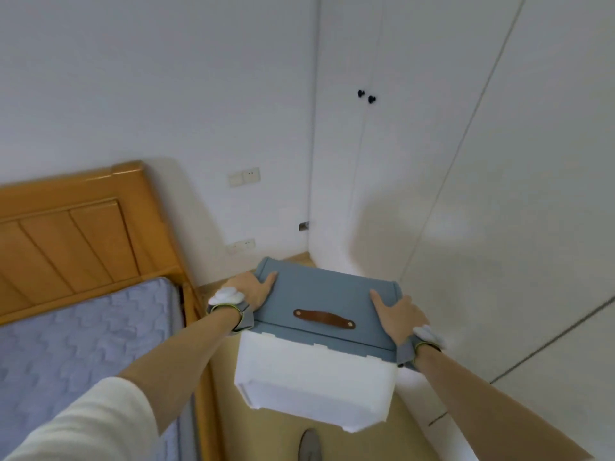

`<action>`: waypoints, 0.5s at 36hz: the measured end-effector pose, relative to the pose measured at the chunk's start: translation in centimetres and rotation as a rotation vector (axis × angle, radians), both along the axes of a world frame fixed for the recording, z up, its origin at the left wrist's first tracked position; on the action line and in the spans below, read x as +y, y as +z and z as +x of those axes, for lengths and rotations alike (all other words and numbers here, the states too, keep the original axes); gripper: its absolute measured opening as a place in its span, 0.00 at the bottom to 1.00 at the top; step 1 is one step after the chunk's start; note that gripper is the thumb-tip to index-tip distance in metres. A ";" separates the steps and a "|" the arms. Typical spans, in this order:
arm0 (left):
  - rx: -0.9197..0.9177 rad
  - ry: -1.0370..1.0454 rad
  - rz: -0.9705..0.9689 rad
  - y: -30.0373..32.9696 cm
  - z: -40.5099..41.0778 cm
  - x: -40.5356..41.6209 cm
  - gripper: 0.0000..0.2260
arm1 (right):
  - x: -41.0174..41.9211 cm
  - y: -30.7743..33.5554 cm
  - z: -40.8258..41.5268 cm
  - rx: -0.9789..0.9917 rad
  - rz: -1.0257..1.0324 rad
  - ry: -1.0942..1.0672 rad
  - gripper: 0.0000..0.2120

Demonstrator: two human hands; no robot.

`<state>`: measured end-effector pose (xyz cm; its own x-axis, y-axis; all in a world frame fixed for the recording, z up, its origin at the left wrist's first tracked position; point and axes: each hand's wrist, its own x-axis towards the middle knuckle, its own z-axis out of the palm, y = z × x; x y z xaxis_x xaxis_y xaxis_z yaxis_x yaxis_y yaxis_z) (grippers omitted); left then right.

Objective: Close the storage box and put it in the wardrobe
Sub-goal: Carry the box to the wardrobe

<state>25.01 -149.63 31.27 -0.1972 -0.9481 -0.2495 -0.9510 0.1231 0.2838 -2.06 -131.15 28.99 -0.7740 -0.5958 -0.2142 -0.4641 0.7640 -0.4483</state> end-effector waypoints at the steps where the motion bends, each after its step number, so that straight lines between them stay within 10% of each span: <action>1: -0.015 -0.009 0.013 0.1 0.0 -0.3 0.38 | -0.4 0.1 -0.1 -0.008 0.017 0.001 0.46; 18: 0.050 0.106 0.050 -0.1 -0.8 -34.8 0.37 | -37.6 -0.2 -1.8 -0.022 0.047 0.042 0.45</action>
